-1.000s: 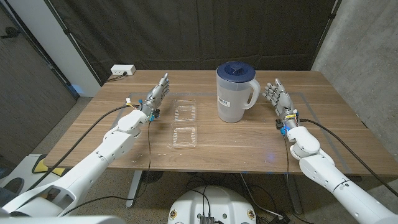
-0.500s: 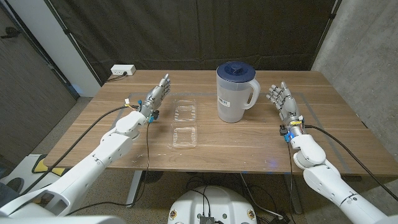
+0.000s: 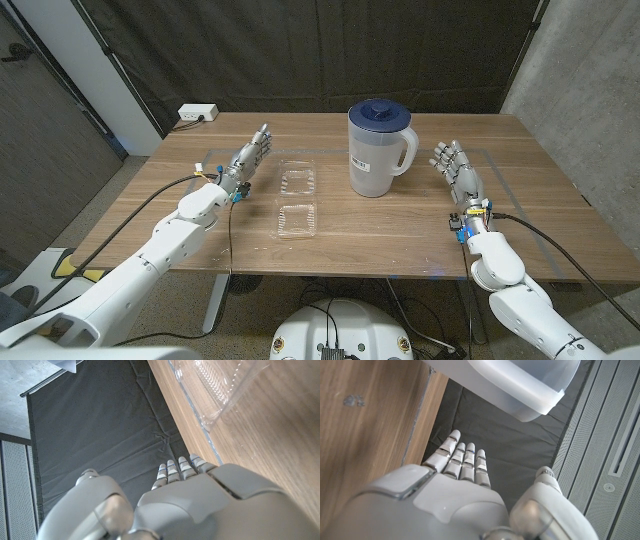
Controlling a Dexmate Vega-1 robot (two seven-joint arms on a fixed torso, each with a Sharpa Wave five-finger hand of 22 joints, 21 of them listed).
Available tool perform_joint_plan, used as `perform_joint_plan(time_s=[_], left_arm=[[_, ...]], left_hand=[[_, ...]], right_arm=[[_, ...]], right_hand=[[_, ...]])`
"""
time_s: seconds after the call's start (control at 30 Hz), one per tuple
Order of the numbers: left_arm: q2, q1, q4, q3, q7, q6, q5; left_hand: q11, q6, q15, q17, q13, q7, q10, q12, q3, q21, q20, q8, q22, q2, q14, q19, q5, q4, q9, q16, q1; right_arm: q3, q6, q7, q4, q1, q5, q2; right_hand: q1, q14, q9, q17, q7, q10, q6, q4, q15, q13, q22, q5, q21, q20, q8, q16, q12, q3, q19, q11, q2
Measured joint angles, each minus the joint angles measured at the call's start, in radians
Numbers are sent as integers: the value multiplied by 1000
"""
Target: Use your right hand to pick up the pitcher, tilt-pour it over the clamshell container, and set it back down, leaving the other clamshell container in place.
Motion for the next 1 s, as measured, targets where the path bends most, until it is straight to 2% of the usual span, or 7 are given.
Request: perform_joint_plan(time_s=[0.2,0.37,0.63,1.0], left_arm=[[6,8,8,-5,-14,-6,-10],[6,9,14,-7,-21,-10,-16],[7,11,18,-7,-29,-10,-21],[7,4,25,-1,-45,-9,-23]], left_hand=[[0,0,0,0,0,0,0,0,0,0,0,0,0,8,0,0,4,0,0,0,8],[0,5,0,0,0,5,0,0,-3,0,0,0,0,8,0,0,4,-3,0,0,8],[-4,11,0,0,0,0,4,0,-3,0,0,0,0,8,0,0,4,-3,0,0,8],[-4,11,0,0,0,0,4,0,-3,0,0,0,0,11,0,0,4,-3,0,0,11]], right_arm=[[15,-15,-51,-43,-41,-74,0],[29,-39,-83,-76,-69,-120,0],[42,-82,-146,-121,-106,-209,11],[46,-163,-235,-175,-141,-342,32]], right_hand=[[97,5,0,-1,0,-4,0,-45,-5,0,-3,26,-5,-2,0,-4,0,16,12,-4,-16],[159,-1,5,-1,-4,-9,-4,-59,-11,0,-2,42,-10,-2,0,-8,-5,29,12,-9,-24],[239,-9,5,-1,-15,-20,-15,-65,-19,5,-2,60,-12,0,0,-8,-9,36,25,-19,-45],[299,0,10,-1,-17,-16,-17,-67,-29,5,-2,77,-12,-2,4,-8,-9,38,37,-23,-67]])
